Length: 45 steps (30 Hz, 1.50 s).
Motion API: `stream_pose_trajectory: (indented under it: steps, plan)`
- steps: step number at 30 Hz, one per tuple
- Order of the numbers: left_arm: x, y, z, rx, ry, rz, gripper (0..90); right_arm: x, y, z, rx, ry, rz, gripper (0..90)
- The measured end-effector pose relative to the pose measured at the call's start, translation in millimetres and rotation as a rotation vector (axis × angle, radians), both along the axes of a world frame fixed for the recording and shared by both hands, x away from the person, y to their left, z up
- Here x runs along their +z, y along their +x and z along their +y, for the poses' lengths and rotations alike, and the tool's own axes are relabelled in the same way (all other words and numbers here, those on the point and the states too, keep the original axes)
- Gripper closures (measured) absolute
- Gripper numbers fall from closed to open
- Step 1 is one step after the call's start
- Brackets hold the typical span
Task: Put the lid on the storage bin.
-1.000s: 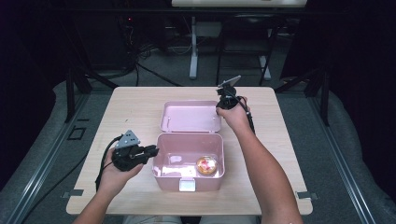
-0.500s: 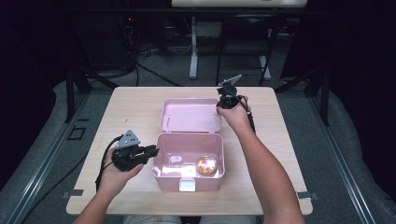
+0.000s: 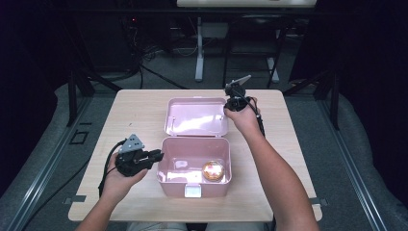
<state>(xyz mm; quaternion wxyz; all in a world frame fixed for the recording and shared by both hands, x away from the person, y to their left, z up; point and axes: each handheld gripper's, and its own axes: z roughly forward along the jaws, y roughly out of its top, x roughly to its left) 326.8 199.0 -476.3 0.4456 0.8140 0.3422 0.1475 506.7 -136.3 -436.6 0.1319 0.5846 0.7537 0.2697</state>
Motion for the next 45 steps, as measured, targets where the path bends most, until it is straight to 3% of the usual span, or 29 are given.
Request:
stream_pose_trajectory:
  steps: [10,27,38,45]
  plan:
    - [-0.1,0.1,0.1,0.002,-0.001,0.001,77.7,13.1,-11.2,-1.5,0.012,0.004,-0.060,83.4]
    - [-0.4,-0.5,-0.7,0.008,-0.003,-0.003,77.7,31.4,-37.3,-6.6,0.015,0.061,-0.168,85.5]
    - [-0.5,-0.7,-0.7,0.013,-0.005,-0.002,77.7,39.9,-65.8,-7.2,0.056,0.035,-0.309,85.9]
    - [0.2,-0.9,-0.6,0.011,0.005,0.000,77.8,43.3,-80.1,-9.1,0.064,0.050,-0.349,86.5]
